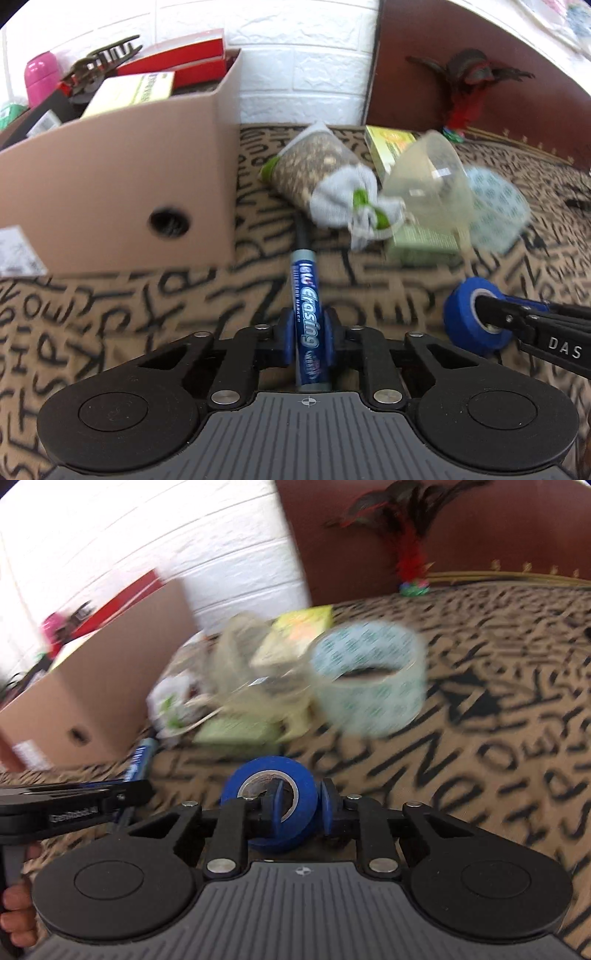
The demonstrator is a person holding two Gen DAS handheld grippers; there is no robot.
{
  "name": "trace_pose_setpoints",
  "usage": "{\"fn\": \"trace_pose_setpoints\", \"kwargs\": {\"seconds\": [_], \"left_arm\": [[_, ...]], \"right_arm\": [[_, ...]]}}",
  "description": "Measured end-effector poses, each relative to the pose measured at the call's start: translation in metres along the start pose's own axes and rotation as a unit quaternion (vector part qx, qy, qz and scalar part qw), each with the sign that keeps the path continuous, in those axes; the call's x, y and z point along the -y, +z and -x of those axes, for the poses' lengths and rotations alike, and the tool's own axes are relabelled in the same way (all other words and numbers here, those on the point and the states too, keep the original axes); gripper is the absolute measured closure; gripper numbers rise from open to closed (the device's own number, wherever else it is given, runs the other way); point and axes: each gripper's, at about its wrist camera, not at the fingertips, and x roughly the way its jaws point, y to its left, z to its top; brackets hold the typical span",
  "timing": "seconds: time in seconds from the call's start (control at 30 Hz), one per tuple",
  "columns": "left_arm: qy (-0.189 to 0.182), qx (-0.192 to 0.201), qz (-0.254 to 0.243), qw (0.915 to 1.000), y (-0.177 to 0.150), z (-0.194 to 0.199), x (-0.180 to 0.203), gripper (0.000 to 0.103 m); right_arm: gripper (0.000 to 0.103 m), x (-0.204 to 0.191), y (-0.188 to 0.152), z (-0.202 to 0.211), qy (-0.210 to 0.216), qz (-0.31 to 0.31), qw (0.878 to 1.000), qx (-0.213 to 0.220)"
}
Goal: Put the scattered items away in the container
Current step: 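Grasp the blue marker with the left gripper while the right grasps blue tape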
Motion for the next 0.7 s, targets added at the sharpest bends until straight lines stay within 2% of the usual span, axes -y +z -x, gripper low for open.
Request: {"fn": "trace_pose_setpoints", "kwargs": {"seconds": [0.33,0.37,0.4,0.43,0.47,0.67,0.7], "left_arm": [[-0.027,-0.026,-0.016,0.9992,-0.067,0.066,-0.014,0.091],[-0.026,-0.027,-0.015,0.9992,-0.070,0.069,-0.015,0.088],[-0.023,-0.027,-0.016,0.9992,-0.073,0.071,-0.015,0.080],[-0.022,-0.026,-0.018,0.9993,-0.074,0.072,-0.015,0.064],[-0.018,-0.024,-0.018,0.9994,-0.073,0.072,-0.014,0.062],[-0.022,-0.024,-0.015,0.9993,-0.066,0.065,-0.013,0.060],[-0.022,-0.024,-0.016,0.9993,-0.065,0.063,-0.013,0.065]], "right_arm": [[0.079,-0.048,-0.046,0.041,0.039,0.060,0.997,-0.031],[0.077,-0.050,-0.050,0.045,0.040,0.060,0.997,-0.031],[0.076,-0.050,-0.052,0.048,0.039,0.058,0.997,-0.030],[0.076,-0.050,-0.053,0.051,0.037,0.055,0.997,-0.027],[0.076,-0.049,-0.054,0.053,0.035,0.053,0.998,-0.025],[0.076,-0.052,-0.052,0.056,0.023,0.063,0.998,-0.020],[0.076,-0.052,-0.052,0.055,0.024,0.064,0.997,-0.021]]}}
